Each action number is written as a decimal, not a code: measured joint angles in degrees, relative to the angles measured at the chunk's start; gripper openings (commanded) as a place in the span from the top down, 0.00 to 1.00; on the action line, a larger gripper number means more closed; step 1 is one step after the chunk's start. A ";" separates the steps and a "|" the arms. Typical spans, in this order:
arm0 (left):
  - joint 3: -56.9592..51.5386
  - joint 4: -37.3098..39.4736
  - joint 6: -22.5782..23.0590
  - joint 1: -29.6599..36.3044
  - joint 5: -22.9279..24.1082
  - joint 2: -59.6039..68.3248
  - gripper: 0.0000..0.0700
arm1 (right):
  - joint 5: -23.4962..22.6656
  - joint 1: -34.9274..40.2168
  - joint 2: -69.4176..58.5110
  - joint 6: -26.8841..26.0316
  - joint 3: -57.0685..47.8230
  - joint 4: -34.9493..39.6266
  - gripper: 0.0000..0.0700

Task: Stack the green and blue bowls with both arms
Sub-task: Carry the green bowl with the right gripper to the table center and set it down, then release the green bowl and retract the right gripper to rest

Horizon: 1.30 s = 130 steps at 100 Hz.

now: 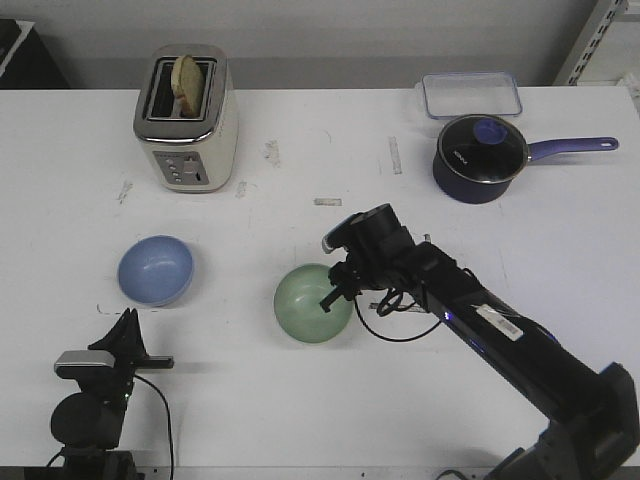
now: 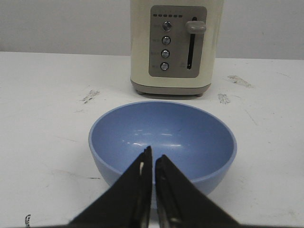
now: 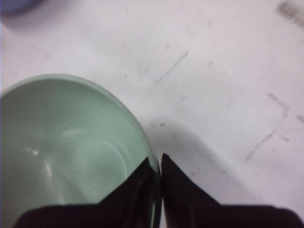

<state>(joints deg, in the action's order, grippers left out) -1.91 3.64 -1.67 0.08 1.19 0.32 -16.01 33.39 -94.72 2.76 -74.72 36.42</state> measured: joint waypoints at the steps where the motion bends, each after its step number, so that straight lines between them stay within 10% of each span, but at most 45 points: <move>1: 0.00 0.00 0.00 0.00 0.00 0.00 1.00 | 0.02 0.00 -0.35 0.00 0.00 -0.07 1.00; 38: 0.00 0.00 0.00 0.00 0.00 0.00 1.00 | 2.60 -0.17 -4.52 2.03 0.22 -1.95 0.95; 61: 0.00 0.00 0.00 0.00 0.00 0.00 1.00 | 2.29 -0.13 -4.52 2.38 0.22 -1.44 0.19; 75: -0.02 0.00 0.00 0.00 0.00 0.00 1.00 | 2.29 -0.61 -3.89 2.38 -0.35 -1.11 0.26; 101: 0.00 0.00 0.00 0.00 0.00 0.00 1.00 | 2.45 -6.29 7.85 2.38 -1.62 -2.60 1.00; 130: 0.00 0.00 0.00 0.00 0.00 0.00 1.00 | 9.53 -22.05 20.28 2.36 -1.92 4.07 1.00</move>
<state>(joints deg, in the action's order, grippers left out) -1.91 3.64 -1.67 0.08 1.19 0.32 -6.48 11.33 -74.43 5.13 -76.64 40.49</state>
